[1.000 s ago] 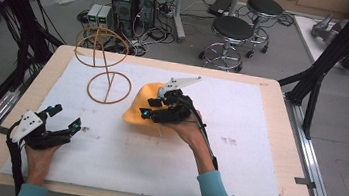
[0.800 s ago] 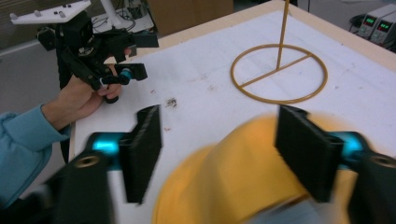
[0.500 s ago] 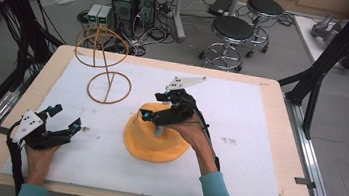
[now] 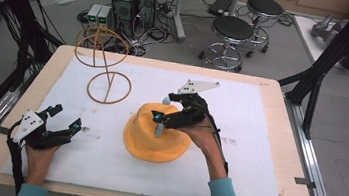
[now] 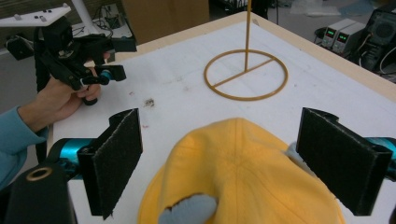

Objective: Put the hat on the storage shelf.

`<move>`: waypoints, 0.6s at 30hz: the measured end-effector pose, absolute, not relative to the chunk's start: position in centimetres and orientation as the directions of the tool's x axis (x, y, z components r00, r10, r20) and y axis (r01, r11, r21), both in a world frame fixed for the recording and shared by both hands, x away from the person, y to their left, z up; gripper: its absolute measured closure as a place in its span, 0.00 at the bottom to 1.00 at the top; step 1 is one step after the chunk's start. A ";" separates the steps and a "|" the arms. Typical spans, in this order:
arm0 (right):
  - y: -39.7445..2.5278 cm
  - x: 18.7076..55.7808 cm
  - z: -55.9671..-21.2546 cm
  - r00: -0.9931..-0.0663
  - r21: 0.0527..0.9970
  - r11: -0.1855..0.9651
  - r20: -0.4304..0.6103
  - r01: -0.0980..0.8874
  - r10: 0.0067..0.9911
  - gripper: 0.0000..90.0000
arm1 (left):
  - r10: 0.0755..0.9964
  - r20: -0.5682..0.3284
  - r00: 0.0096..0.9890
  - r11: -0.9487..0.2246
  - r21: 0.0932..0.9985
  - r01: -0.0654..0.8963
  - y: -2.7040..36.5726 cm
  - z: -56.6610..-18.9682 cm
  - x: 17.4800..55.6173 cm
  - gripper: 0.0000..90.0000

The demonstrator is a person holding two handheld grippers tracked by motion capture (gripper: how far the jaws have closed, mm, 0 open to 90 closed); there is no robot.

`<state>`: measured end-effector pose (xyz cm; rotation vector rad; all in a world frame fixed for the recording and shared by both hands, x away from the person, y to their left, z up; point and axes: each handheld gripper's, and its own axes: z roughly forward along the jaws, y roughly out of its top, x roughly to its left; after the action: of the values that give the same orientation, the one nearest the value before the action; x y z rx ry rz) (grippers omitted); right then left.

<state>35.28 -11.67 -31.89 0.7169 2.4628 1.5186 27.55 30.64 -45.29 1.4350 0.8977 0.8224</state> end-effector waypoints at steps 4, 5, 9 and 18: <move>-13.1 35.0 -32.2 -0.860 0.878 0.362 0.100 0.313 0.501 0.15 | 0.891 -0.015 0.453 -0.014 0.998 0.061 30.6 -45.3 27.6 0.15; -13.6 34.9 -32.4 -0.855 0.878 0.361 0.096 0.314 0.510 0.15 | 0.891 -0.015 0.453 -0.015 0.998 0.061 30.6 -45.3 27.6 0.15; -15.6 34.3 -33.1 -0.831 0.881 0.341 0.096 0.327 0.549 0.15 | 0.891 -0.013 0.454 -0.017 0.998 0.062 30.6 -45.3 27.6 0.15; -19.8 32.5 -35.4 -0.750 0.907 0.275 0.062 0.318 0.659 0.13 | 0.893 -0.017 0.450 -0.014 0.998 0.066 30.6 -45.3 27.6 0.15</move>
<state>32.46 -19.82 -35.36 0.8899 2.2244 1.4651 27.60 30.61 -45.26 1.4422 0.9037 0.8234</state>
